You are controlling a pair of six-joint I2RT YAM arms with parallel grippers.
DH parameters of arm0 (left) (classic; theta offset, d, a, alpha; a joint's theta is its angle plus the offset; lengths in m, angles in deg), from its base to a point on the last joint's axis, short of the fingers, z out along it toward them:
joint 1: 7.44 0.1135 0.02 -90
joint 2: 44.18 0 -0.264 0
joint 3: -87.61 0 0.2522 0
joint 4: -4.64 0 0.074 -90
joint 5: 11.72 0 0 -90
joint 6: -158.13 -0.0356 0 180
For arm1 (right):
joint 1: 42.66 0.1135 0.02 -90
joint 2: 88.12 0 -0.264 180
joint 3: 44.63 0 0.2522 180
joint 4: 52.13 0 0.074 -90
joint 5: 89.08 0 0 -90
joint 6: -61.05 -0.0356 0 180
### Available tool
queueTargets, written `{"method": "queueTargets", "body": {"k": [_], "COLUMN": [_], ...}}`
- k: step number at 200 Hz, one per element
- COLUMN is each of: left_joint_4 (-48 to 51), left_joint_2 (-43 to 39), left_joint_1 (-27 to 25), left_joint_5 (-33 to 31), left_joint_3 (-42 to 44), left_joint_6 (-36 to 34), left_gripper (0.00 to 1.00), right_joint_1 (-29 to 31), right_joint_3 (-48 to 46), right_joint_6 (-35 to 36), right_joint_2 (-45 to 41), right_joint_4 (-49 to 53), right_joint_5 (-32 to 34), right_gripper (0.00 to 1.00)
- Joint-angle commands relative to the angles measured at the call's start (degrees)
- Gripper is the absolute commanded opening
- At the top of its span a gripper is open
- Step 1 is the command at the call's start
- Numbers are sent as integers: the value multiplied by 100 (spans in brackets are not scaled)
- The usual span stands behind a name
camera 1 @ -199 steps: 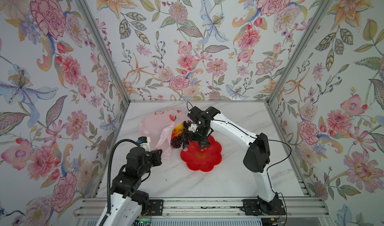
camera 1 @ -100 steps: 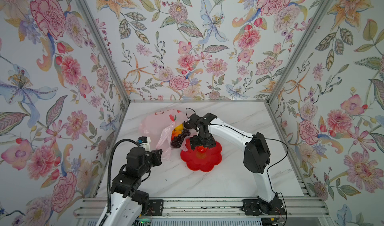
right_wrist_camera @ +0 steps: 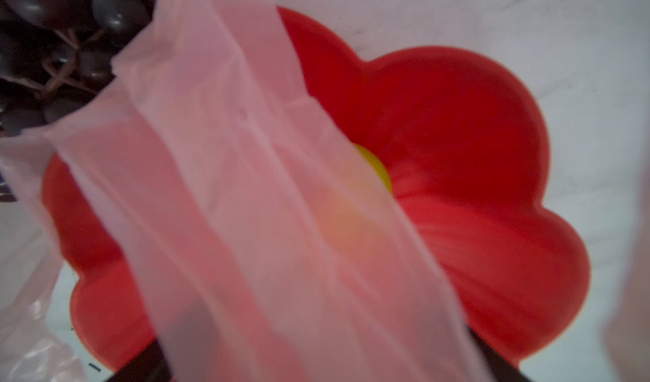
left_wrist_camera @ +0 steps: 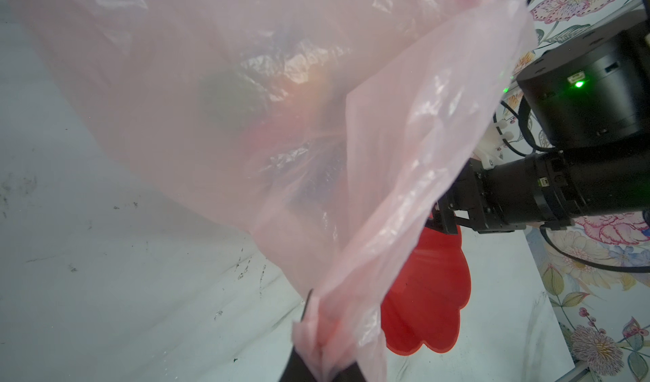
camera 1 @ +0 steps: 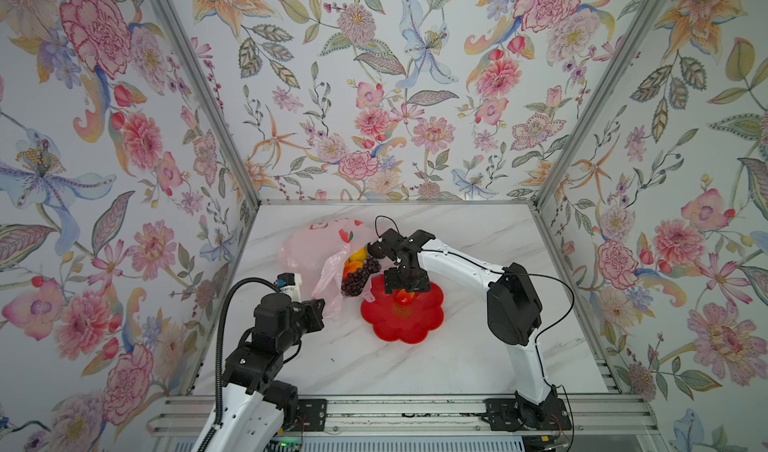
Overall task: Place the fruits into the plastic bag
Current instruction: 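Move the right gripper over the plate and lower it toward the mango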
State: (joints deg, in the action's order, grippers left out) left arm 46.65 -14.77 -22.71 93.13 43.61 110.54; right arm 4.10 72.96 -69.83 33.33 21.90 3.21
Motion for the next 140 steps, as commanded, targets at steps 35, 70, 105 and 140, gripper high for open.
{"method": "queueTargets", "body": {"k": [35,70,105,140], "left_joint_4": [-50,-61,-63,-72], "left_joint_2": [12,27,43,56], "left_joint_1": [52,52,50,30], "left_joint_5": [132,150,158,167], "left_joint_3": [89,91,101,99], "left_joint_6": [-119,-126,-133,-134], "left_gripper": [0,0,0,0], "right_joint_1": [-101,-132,-140,-176], "right_joint_3": [-384,-607,-763,-834], "right_joint_6": [-347,-478,-542,-520], "right_joint_2": [-6,20,27,80], "right_joint_4": [-443,-713,-892,-966], "right_joint_5": [-15,-138,-159,-185], "right_gripper": [81,78,70,64]}}
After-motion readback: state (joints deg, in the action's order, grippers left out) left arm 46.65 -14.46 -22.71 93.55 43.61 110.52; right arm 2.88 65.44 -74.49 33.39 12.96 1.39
